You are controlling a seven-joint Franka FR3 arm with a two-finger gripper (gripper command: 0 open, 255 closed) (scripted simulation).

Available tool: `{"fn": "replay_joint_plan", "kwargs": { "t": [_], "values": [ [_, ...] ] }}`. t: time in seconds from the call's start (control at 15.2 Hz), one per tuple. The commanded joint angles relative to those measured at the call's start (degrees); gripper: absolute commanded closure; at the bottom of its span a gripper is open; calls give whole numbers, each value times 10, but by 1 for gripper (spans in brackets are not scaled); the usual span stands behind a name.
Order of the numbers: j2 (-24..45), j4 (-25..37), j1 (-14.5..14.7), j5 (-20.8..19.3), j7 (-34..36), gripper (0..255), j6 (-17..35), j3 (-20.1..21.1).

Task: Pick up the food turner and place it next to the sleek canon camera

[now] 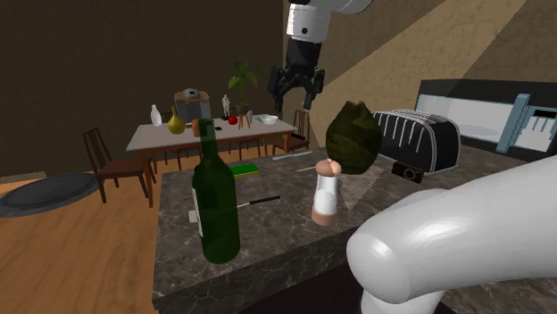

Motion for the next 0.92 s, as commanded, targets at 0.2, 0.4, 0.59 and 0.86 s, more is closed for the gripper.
{"fn": "replay_joint_plan", "kwargs": {
  "t": [0.2, 0.4, 0.59, 0.86],
  "values": [
    [46, -10, 33, -8, -80, 0, 39, -14],
    [94, -17, 65, -15, -159, 0, 76, -26],
    [142, -21, 96, -21, -236, 0, 111, -35],
    [205, -26, 133, -28, -338, 0, 156, -42]
  ]
}}
